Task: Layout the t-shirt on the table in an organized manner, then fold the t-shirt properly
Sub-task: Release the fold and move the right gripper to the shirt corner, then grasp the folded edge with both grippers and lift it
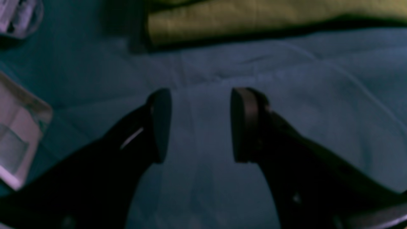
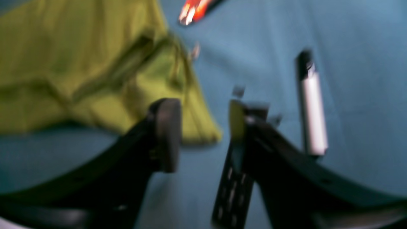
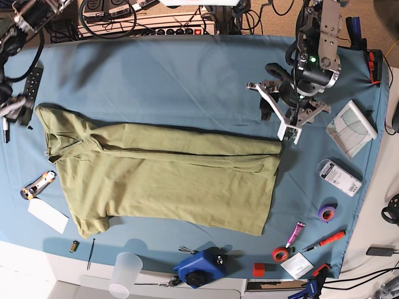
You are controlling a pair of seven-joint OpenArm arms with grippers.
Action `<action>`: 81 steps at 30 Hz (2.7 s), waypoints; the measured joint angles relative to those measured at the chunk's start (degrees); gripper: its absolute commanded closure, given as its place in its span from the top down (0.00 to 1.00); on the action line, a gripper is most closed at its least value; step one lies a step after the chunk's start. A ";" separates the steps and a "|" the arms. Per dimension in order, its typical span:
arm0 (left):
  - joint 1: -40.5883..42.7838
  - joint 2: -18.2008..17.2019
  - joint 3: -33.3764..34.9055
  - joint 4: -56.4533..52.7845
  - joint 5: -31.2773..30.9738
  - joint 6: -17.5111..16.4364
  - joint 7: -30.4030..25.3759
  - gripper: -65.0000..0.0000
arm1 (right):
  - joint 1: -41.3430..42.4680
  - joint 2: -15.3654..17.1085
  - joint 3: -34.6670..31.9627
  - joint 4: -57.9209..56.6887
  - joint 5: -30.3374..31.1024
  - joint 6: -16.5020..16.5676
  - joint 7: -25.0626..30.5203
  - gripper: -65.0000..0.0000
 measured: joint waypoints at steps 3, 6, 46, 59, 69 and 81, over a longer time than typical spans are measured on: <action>0.94 0.00 0.00 0.00 -0.02 0.00 0.17 0.47 | -1.97 0.00 0.00 -0.02 -0.22 -0.09 -1.09 0.51; 0.92 0.00 0.00 0.00 -0.02 -0.70 0.13 0.47 | -2.23 -0.04 -0.02 -0.04 -3.67 -4.24 -0.44 0.51; 0.92 0.00 0.00 0.00 -0.02 -0.70 -1.57 0.47 | 8.28 -0.17 0.15 -23.93 1.33 -1.92 9.03 0.51; 0.92 0.00 0.00 0.00 0.00 -0.70 -1.57 0.47 | 8.68 -4.33 -4.76 -23.91 -5.92 -4.66 13.86 0.51; 0.92 0.00 0.00 0.00 0.00 -0.85 -1.57 0.46 | 8.70 -4.33 -5.77 -23.80 -10.71 -6.56 16.06 0.10; 0.00 0.00 0.00 0.00 0.52 -0.42 -11.67 0.39 | 8.72 -4.33 -5.77 -23.80 -10.80 -6.56 15.85 0.00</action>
